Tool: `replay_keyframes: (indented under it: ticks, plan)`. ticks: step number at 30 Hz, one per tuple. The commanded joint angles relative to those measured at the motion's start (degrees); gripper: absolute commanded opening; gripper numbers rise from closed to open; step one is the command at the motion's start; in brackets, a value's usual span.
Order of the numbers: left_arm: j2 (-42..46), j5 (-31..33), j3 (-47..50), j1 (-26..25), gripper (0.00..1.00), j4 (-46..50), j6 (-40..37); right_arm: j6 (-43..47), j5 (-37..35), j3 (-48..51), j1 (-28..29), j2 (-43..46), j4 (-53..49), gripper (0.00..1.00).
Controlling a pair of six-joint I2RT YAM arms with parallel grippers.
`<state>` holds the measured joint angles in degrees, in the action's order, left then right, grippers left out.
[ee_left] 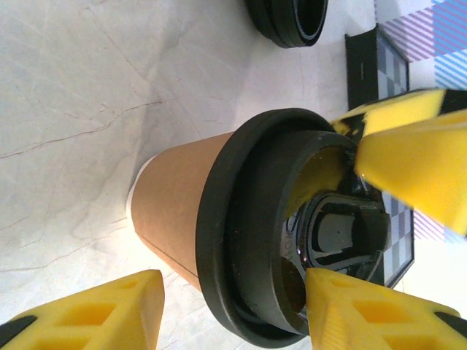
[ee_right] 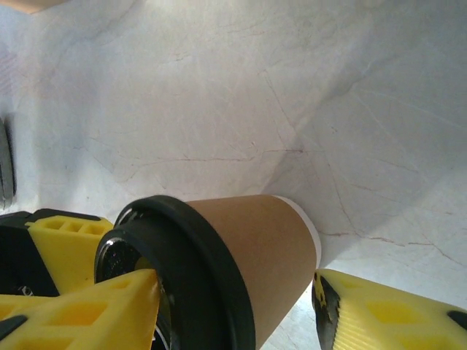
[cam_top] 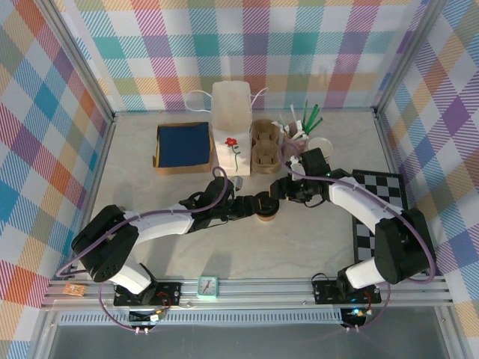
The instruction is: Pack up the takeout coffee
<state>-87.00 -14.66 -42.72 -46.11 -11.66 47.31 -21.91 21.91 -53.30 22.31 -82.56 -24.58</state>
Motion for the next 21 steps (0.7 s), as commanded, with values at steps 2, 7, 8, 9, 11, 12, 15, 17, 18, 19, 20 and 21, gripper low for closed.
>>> replay_keyframes:
  ticks: [2,7,8,9,11,12,15,17,18,19,20,21]
  plan:
    - [0.46,3.64,-0.56,-0.39,0.53,12.05,-2.3,1.69,-1.48,-3.1,0.19,0.01,-3.37,0.6]
    - [1.88,3.85,-2.23,-0.41,0.54,13.07,-2.81,1.54,-1.63,-4.12,0.23,-0.1,-3.9,0.61]
    - [2.0,3.84,-2.53,-0.4,0.54,13.23,-2.9,1.49,-1.52,-4.2,0.2,-0.14,-3.91,0.61]
    - [2.01,3.69,-2.96,-0.39,0.54,13.31,-3.06,1.37,-1.56,-4.1,0.19,-0.14,-3.93,0.61]
    - [1.95,3.57,-3.75,-0.32,0.54,13.44,-3.22,1.1,-1.61,-3.87,0.19,0.1,-3.66,0.61]
    - [1.79,3.44,-4.09,-0.32,0.54,13.37,-3.28,1.08,-1.61,-3.75,0.19,0.27,-3.58,0.61]
    - [1.25,3.17,-5.41,-0.34,0.54,13.03,-3.37,0.98,-1.78,-3.49,0.16,0.71,-3.64,0.61]
    - [0.68,2.89,-6.44,-0.35,0.54,13.11,-3.75,0.93,-1.94,-3.3,0.19,1.09,-3.81,0.61]
    - [0.32,2.8,-7.03,-0.3,0.54,13.36,-3.96,0.91,-2.08,-3.19,0.2,1.34,-3.9,0.61]
    - [-0.02,2.79,-7.72,-0.3,0.54,13.67,-4.27,0.85,-2.13,-2.92,0.2,1.55,-3.88,0.61]
    - [-0.33,2.83,-8.15,-0.23,0.54,13.92,-4.5,0.83,-2.22,-2.67,0.17,1.82,-3.9,0.61]
    - [-0.65,2.86,-8.8,-0.15,0.54,14.08,-4.77,0.73,-2.3,-2.37,0.19,2.13,-3.9,0.6]
